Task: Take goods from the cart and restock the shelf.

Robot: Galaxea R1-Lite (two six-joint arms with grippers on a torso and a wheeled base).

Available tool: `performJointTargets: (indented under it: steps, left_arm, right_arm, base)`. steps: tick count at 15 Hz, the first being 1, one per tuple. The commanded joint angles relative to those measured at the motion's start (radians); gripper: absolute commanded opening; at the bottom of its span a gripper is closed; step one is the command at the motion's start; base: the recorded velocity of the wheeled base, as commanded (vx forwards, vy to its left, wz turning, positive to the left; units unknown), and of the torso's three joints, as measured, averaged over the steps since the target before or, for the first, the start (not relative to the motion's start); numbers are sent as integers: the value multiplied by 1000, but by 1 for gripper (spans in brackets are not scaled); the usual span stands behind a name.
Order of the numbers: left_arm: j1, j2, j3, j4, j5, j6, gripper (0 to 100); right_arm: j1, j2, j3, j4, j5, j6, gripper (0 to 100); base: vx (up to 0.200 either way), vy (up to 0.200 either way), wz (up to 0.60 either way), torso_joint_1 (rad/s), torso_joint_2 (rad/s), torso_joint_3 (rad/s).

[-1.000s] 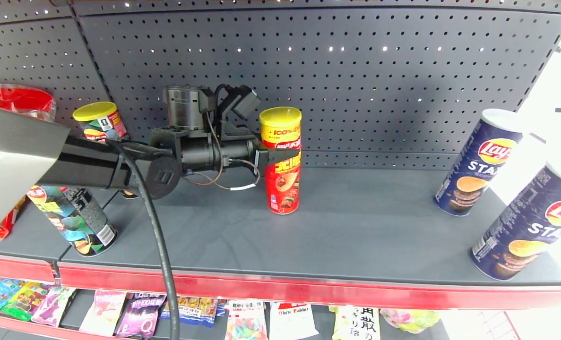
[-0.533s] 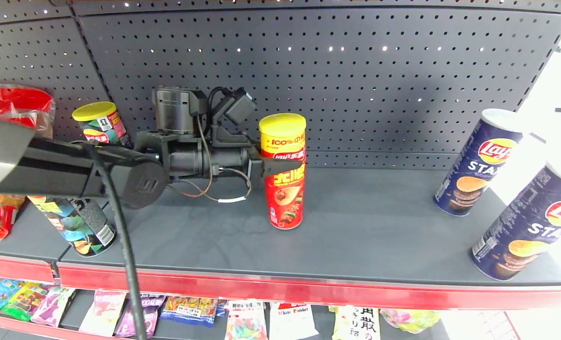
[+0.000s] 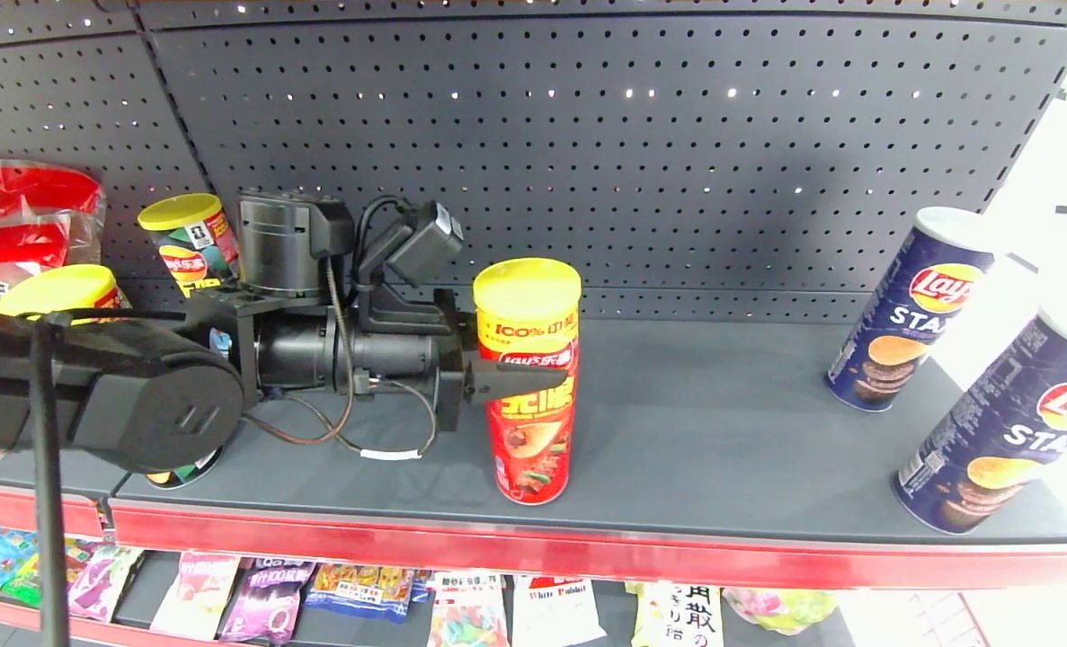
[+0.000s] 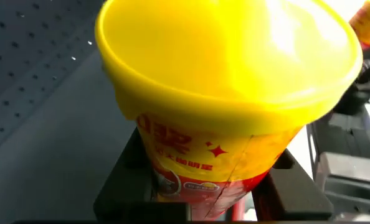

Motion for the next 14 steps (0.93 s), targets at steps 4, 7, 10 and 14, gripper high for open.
performJointTargets:
  steps: [4,7,10,14]
  left_arm:
    - [-14,-17,35,-1,0,20,0]
    - [-14,-17,55,-4,2,23,0]
    - [-13,-17,64,-43,-1,17,0]
    - [-14,-43,114,-47,-1,17,0]
  right_arm:
    - [0,0,1,0,0,0,0]
    - [0,0,-1,0,0,0,0]
    - [0,0,-1,0,0,0,0]
    - [0,0,-1,0,0,0,0]
  base:
    - [0,0,0,0,0,0]
    - [0,0,0,0,0,0]
    - [0,0,0,0,0,0]
    - [0,0,0,0,0,0]
